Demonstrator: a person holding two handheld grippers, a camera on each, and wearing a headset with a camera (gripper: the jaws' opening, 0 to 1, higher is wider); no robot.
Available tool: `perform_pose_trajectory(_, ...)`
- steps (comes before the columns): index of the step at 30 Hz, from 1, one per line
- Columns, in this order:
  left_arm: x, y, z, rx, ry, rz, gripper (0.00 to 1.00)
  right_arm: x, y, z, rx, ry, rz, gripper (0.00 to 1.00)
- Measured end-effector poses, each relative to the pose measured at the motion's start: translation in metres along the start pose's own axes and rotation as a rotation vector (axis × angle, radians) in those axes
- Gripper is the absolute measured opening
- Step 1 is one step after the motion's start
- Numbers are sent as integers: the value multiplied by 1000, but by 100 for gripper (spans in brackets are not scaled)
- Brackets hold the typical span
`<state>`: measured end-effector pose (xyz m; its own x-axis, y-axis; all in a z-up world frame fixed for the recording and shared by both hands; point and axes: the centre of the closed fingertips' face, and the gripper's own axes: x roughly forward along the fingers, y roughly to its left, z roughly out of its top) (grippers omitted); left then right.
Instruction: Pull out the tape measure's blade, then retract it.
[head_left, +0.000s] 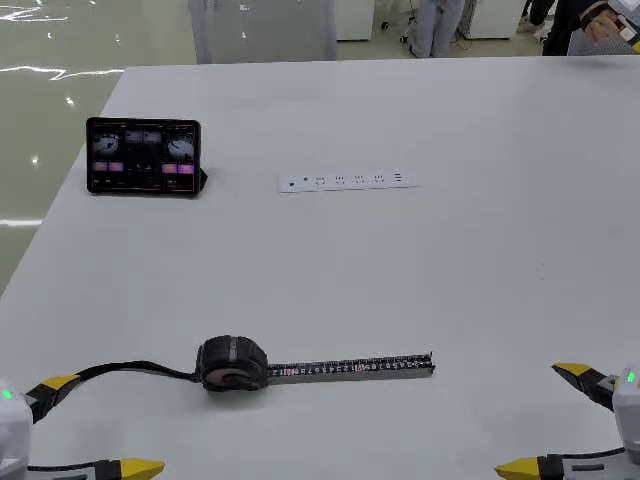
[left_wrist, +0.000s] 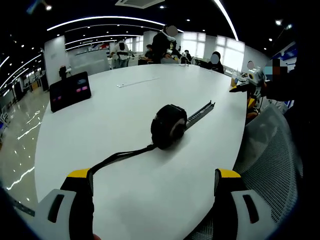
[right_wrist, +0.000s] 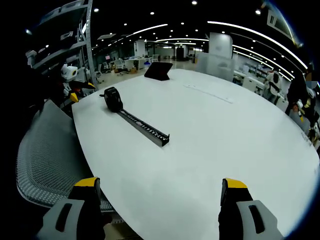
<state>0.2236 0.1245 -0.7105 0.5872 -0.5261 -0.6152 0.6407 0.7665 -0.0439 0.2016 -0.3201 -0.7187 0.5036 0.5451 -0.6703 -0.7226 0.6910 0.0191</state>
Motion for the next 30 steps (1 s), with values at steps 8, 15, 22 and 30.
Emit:
perform_pose_trajectory(8, 0, -1, 1, -9, -1, 6, 99, 2, 1, -9, -31, 39, 10, 99)
perform_pose_trajectory(15, 1, -7, 10, -25, -26, 2, 99, 1, -1, -6, -29, 38, 8, 99)
perform_pose_trajectory(22, 9, -10, 33, -61, -69, 12, 99, 2, -8, 12, -14, 16, 15, 99)
perform_pose_trajectory(30, 22, -20, 45, 5, -52, 16, 99, 6, -14, 21, -68, 42, 37, 99)
